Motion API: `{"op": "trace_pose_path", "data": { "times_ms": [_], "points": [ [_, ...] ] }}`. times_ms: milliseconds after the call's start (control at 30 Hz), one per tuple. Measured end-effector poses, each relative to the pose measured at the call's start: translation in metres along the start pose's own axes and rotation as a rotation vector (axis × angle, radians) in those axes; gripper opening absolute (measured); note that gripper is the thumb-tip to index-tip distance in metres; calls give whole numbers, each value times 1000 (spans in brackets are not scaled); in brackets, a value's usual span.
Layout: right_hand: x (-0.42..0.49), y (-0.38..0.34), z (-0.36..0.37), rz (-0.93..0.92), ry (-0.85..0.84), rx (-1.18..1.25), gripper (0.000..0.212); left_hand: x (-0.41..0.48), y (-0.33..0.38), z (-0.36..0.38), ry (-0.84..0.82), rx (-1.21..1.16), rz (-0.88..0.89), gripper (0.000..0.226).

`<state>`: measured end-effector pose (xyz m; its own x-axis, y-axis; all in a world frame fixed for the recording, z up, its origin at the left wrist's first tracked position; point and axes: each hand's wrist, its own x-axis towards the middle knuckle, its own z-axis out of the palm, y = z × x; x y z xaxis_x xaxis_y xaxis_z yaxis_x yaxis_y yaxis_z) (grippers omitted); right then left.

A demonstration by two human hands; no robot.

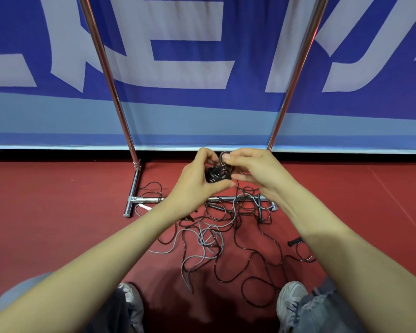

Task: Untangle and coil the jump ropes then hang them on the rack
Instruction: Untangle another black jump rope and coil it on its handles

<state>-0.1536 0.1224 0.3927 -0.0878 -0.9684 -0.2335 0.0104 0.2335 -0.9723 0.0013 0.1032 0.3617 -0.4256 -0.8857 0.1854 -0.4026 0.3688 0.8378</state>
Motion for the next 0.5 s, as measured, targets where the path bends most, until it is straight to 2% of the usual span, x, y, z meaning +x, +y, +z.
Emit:
{"op": "trace_pose_path", "data": {
  "times_ms": [100,233,300,400,500],
  "points": [
    [2,0,1,-52,105,22,9,2,6,0,43,-3,39,39],
    [3,2,-3,-19,130,171,8,5,8,-5,-51,-5,56,24],
    [4,0,-4,4,138,269,10,5,6,-4,-100,-12,53,22],
    [6,1,-6,14,185,284,11,5,4,-4,-183,-164,6,27],
    [10,1,-7,32,222,321,9,1,4,-2,-167,-145,29,29]
  ]
}}
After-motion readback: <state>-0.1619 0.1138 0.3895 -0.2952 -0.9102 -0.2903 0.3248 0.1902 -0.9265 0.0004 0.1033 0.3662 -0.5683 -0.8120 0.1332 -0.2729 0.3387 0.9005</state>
